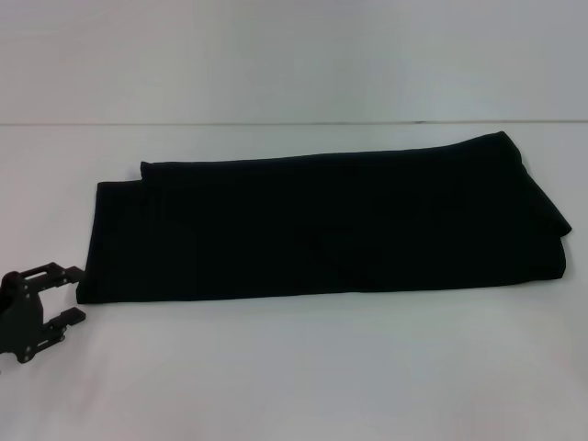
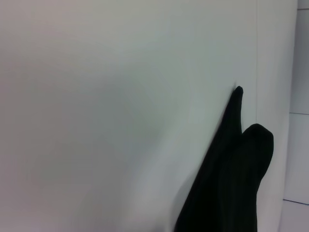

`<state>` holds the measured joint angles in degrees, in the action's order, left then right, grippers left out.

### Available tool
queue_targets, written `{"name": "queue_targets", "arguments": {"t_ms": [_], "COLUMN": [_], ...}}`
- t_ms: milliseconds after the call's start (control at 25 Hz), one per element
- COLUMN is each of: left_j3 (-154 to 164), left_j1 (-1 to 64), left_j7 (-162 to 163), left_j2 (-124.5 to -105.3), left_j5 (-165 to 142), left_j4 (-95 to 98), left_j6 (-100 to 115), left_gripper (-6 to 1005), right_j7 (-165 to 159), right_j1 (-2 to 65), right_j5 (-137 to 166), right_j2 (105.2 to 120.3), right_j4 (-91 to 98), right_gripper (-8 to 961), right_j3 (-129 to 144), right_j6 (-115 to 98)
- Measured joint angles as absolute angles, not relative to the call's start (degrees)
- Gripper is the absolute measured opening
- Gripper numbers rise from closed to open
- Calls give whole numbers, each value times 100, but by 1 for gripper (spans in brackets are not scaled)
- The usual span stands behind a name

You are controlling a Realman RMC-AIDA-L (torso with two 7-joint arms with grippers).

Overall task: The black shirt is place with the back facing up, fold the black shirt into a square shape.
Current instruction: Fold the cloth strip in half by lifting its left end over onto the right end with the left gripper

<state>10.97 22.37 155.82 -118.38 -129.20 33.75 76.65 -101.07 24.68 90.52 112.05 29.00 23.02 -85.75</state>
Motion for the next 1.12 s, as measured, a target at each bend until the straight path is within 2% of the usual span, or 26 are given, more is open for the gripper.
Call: {"name": "queue_targets", "arguments": {"t_ms": [1120], "left_j3": [1149], "left_j1": [2413], "left_j7": [15572], "left_j2": [-11856], "left_j5": [-12921], "left_j4": [3181], "left_j6": [7474], "left_gripper": [598], "right_j7": [-10096], "right_j1": [2479], "right_j5": [9062], "right_j2": [11206], "right_j4": [2900], "right_gripper": [687], "right_j3": [2303], "right_j6": [-8525]}}
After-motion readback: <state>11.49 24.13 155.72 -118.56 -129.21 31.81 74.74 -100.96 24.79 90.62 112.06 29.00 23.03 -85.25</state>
